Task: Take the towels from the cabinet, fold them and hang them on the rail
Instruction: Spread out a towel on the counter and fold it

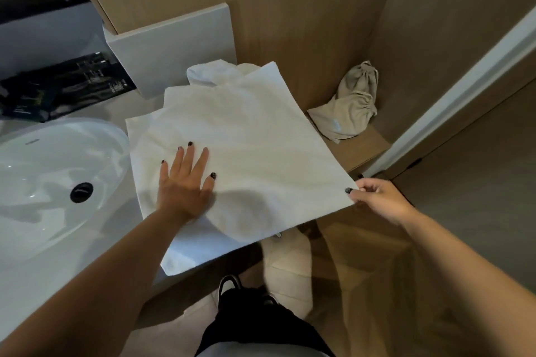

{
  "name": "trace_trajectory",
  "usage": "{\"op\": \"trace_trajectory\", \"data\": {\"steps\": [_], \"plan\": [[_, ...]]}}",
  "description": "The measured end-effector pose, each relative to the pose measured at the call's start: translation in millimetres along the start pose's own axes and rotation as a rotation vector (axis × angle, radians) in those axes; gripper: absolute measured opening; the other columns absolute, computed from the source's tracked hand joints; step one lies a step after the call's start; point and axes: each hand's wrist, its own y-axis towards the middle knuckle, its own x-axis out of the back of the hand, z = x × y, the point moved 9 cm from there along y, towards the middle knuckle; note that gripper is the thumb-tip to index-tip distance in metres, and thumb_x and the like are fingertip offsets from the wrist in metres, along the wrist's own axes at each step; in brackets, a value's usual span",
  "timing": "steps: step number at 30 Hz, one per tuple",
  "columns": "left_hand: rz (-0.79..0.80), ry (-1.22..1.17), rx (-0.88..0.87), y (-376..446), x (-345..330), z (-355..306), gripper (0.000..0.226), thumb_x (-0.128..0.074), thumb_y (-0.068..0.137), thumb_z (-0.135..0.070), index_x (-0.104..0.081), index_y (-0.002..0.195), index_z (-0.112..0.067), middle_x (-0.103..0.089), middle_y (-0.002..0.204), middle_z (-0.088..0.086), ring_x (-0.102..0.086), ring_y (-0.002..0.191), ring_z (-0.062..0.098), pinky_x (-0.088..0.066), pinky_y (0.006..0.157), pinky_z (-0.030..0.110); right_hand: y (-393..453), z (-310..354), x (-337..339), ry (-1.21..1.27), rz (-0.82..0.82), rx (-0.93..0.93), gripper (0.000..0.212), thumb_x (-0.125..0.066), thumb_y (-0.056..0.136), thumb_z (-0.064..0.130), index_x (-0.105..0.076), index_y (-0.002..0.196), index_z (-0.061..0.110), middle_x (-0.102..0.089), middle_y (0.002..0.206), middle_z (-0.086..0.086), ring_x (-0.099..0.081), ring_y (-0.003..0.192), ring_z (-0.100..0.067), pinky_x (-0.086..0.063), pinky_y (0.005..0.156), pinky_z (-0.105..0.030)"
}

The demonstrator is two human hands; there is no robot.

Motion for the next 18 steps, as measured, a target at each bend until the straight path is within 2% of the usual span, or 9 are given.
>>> {"op": "trace_trajectory", "data": {"steps": [2,4,6,8,10,12,14,16,18], "plan": [[-0.003,-0.007,-0.003,0,1,0,0.070,-0.023,0.092,-0.050,-0.030,0.154,-0.018,-0.020,0.162,0.014,-0.019,0.149,0.036,-0.018,0.115,0.063,6,-2,-1,-0.056,-0.030,0.002,0.025,-0.066,0.091,0.019,-0.064,0.068,0.009,-0.062,0.068,-0.007,-0.060,0.070,-0.019,-0.048,0.077,-0.033],[0.003,-0.017,-0.016,-2,2,-2,0.069,-0.027,0.093,-0.049,-0.033,0.153,-0.014,-0.023,0.160,0.019,-0.022,0.147,0.039,-0.021,0.112,0.066,9,-3,-1,-0.118,-0.061,-0.007,0.025,-0.066,0.090,0.017,-0.063,0.067,0.009,-0.060,0.069,-0.007,-0.058,0.071,-0.021,-0.045,0.076,-0.032],[-0.022,-0.010,-0.012,-9,7,-7,0.067,-0.029,0.096,-0.045,-0.033,0.152,-0.008,-0.024,0.158,0.024,-0.023,0.146,0.042,-0.024,0.110,0.068,7,3,-4,-0.253,-0.115,-0.015,0.002,-0.067,0.089,0.012,-0.068,0.090,0.011,-0.065,0.093,-0.005,-0.061,0.090,-0.022,-0.047,0.081,-0.031],[-0.040,-0.012,0.014,-21,8,-18,0.064,-0.027,0.100,-0.042,-0.023,0.154,-0.009,-0.017,0.161,0.022,-0.015,0.149,0.039,-0.021,0.116,0.063,4,24,-10,-0.427,-0.248,0.098,0.033,-0.062,0.091,0.008,-0.061,0.123,0.011,-0.058,0.124,-0.006,-0.055,0.116,-0.022,-0.046,0.095,-0.032],[-0.071,-0.034,-0.024,-38,5,-37,0.064,-0.020,0.101,-0.044,-0.018,0.156,-0.012,-0.011,0.163,0.016,-0.007,0.151,0.034,-0.014,0.120,0.056,-9,72,-42,-0.501,-0.327,0.416,0.039,-0.056,0.093,0.005,-0.057,0.132,0.010,-0.055,0.134,-0.007,-0.050,0.127,-0.024,-0.043,0.105,-0.036],[-0.050,-0.031,-0.040,-48,-5,-49,0.065,-0.013,0.101,-0.047,-0.014,0.157,-0.014,-0.007,0.164,0.014,-0.001,0.152,0.030,-0.007,0.122,0.051,-17,113,-103,-0.565,-0.210,0.696,0.043,-0.050,0.094,-0.001,-0.055,0.135,0.008,-0.053,0.141,-0.010,-0.044,0.135,-0.026,-0.037,0.113,-0.043],[-0.021,-0.011,-0.011,-51,-17,-46,0.066,-0.004,0.100,-0.050,-0.004,0.158,-0.017,0.002,0.165,0.010,0.010,0.152,0.025,0.001,0.123,0.047,-13,131,-167,-0.691,-0.045,0.759,0.050,-0.044,0.097,-0.001,-0.044,0.145,0.011,-0.039,0.154,-0.007,-0.027,0.147,-0.023,-0.026,0.120,-0.044],[-0.013,0.000,0.008,-51,-19,-39,0.065,-0.001,0.100,-0.053,0.005,0.157,-0.022,0.011,0.164,0.005,0.018,0.150,0.021,0.006,0.123,0.044,-2,130,-202,-0.827,-0.003,0.776,0.051,-0.036,0.102,0.014,-0.029,0.153,0.015,-0.022,0.162,-0.003,-0.011,0.152,-0.020,-0.016,0.122,-0.044],[-0.028,0.007,0.028,-55,-15,-28,0.065,-0.005,0.100,-0.054,0.006,0.157,-0.024,0.012,0.164,0.004,0.018,0.150,0.020,0.005,0.123,0.044,7,121,-206,-0.960,-0.033,0.810,0.055,-0.024,0.103,0.034,-0.025,0.155,0.016,-0.019,0.163,-0.003,-0.011,0.152,-0.022,-0.017,0.121,-0.047]]}}
